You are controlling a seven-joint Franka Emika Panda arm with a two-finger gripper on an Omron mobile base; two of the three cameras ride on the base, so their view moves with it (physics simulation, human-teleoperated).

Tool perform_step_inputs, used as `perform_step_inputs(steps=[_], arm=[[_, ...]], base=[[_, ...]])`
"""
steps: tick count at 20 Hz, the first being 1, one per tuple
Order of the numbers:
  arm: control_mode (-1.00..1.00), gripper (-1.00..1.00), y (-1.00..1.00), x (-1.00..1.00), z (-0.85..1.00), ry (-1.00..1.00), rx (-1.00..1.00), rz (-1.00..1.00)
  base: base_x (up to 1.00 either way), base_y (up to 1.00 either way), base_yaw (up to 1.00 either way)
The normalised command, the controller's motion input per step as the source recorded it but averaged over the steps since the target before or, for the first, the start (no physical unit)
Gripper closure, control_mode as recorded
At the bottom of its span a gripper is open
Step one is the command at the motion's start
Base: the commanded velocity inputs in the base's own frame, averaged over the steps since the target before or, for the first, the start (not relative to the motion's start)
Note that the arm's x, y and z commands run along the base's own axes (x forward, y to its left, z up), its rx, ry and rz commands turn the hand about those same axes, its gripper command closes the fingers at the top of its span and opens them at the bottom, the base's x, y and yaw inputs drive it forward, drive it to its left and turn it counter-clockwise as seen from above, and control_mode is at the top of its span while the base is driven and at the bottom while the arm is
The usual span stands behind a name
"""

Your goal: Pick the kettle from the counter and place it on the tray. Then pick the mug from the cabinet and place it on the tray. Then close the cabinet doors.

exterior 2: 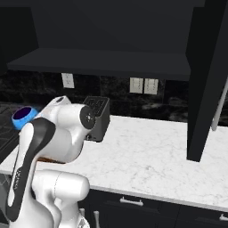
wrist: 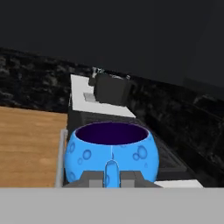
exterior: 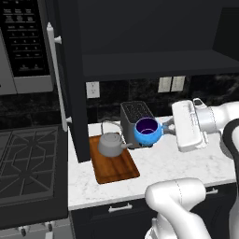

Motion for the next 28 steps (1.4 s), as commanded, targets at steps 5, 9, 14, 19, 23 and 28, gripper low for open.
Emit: perform_step_inputs(steps=[5,9,14,19,23,28], arm=[[-1.0,1.0,0.0,0.04,-0.74,-0.11,0.08,0.24],[-1.0,1.0,0.0,0.02,-0.74,-0.09,0.05,0.22],[-1.0,1.0,0.0,0.08,-0.72,-0.13,0.03,0.07],[-1.0,1.0,0.0,0.05,-0.65,-0.06,0.0,0.0],[-1.0,1.0,0.02,0.01,-0.57,0.0,0.0,-0.06],[-1.0,1.0,0.05,0.11,-0.43,0.0,0.0,-0.09]], base=[[0.0,0.0,0.0],[0.0,0.0,0.0],[0.0,0.0,0.0],[0.0,0.0,0.0],[0.0,0.0,0.0],[0.0,0.0,0.0]])
